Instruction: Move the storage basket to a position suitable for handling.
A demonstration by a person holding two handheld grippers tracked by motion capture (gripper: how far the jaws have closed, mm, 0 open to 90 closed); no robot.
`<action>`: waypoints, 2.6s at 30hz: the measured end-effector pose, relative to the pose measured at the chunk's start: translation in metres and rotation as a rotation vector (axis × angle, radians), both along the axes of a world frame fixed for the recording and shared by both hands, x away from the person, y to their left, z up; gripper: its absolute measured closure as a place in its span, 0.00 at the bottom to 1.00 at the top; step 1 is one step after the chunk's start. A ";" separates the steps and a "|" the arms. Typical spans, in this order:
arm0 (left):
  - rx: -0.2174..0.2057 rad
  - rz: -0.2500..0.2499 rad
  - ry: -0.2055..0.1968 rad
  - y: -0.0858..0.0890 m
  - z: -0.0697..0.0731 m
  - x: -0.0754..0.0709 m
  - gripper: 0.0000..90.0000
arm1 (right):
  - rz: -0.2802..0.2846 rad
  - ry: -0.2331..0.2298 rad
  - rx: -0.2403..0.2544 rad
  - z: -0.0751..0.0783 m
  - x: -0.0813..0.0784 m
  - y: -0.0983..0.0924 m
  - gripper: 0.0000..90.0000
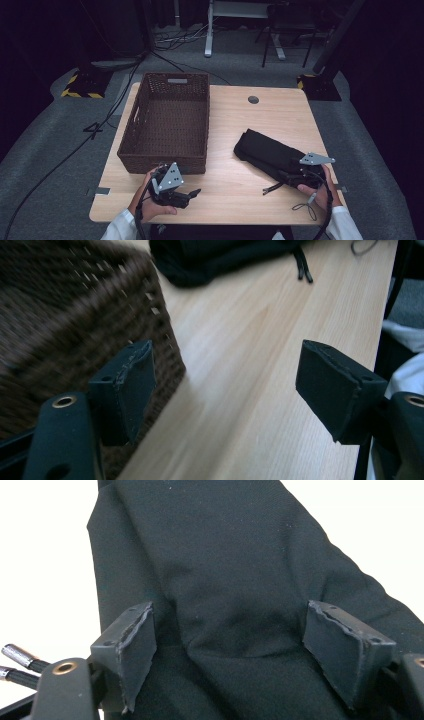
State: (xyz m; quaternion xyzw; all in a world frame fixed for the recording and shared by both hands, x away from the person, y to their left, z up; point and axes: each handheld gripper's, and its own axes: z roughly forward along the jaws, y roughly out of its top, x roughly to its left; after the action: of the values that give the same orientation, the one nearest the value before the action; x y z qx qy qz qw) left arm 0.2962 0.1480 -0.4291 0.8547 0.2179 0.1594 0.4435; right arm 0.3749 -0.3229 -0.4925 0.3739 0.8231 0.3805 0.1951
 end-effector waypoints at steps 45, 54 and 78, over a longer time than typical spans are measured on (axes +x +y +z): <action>0.056 0.039 -0.057 -0.072 -0.003 0.089 0.74 | -0.013 -0.008 0.009 -0.001 -0.005 -0.005 0.24; 0.049 -0.236 -0.045 -0.077 0.000 0.077 0.73 | -0.009 -0.011 0.012 -0.002 -0.006 -0.006 0.25; 0.021 0.102 -0.076 0.009 0.004 0.043 0.34 | -0.014 -0.001 -0.045 0.001 -0.020 -0.004 0.24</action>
State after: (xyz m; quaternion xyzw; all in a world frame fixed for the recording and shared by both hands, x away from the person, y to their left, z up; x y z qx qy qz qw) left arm 0.3390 0.1565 -0.4248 0.8403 0.2426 0.2164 0.4337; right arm 0.3554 -0.3268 -0.4912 0.3750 0.8287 0.3606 0.2063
